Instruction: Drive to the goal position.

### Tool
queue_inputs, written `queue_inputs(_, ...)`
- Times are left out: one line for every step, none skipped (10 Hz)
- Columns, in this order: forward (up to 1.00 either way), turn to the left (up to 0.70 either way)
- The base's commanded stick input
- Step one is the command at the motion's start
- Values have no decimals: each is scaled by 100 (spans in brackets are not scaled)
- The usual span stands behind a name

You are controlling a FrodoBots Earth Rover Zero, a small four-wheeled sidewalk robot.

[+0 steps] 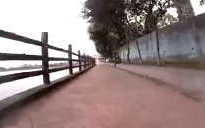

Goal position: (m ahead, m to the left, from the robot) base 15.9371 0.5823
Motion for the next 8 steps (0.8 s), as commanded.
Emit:
queue_inputs(100, 0)
queue_inputs(100, 0)
queue_inputs(100, 0)
queue_inputs(100, 0)
queue_inputs(100, 0)
queue_inputs(100, 38)
queue_inputs(100, 28)
queue_inputs(100, 0)
